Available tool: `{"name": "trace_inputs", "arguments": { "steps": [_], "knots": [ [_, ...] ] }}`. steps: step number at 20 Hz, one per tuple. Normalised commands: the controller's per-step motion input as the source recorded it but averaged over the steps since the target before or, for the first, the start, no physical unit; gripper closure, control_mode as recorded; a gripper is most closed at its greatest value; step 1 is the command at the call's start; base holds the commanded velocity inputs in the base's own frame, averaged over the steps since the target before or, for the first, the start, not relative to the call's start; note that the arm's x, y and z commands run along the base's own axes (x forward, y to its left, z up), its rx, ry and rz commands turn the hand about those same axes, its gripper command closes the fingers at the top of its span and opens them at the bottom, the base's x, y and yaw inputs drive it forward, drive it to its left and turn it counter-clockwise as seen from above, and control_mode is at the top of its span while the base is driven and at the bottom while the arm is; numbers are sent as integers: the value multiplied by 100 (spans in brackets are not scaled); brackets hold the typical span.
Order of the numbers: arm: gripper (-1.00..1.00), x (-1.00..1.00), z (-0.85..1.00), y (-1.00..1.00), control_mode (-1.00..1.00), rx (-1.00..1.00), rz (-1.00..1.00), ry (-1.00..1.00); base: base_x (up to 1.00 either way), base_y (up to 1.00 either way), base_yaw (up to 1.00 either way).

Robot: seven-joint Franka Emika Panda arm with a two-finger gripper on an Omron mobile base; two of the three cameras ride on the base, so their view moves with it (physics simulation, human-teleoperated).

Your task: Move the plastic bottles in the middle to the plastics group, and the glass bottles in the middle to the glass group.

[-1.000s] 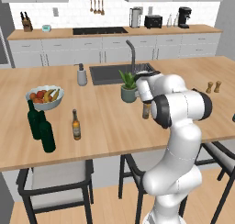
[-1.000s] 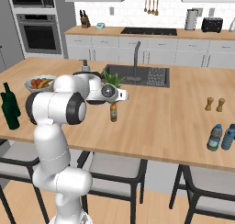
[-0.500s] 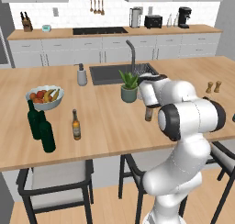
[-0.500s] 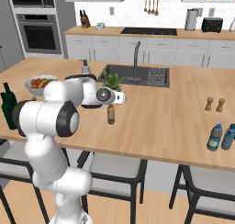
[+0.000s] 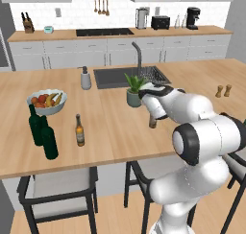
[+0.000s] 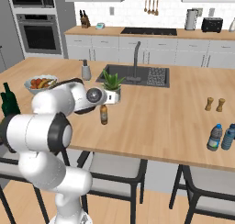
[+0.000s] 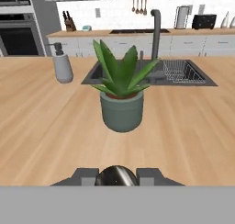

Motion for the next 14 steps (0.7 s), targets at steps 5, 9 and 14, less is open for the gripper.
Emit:
{"name": "trace_inputs", "arguments": {
  "steps": [5,9,14],
  "knots": [
    [100,-2,42,56,-100,0,0,10,0,0,0],
    [100,-7,12,67,-100,0,0,2,0,0,0],
    [100,-8,7,67,-100,0,0,0,0,0,0]
  ]
}}
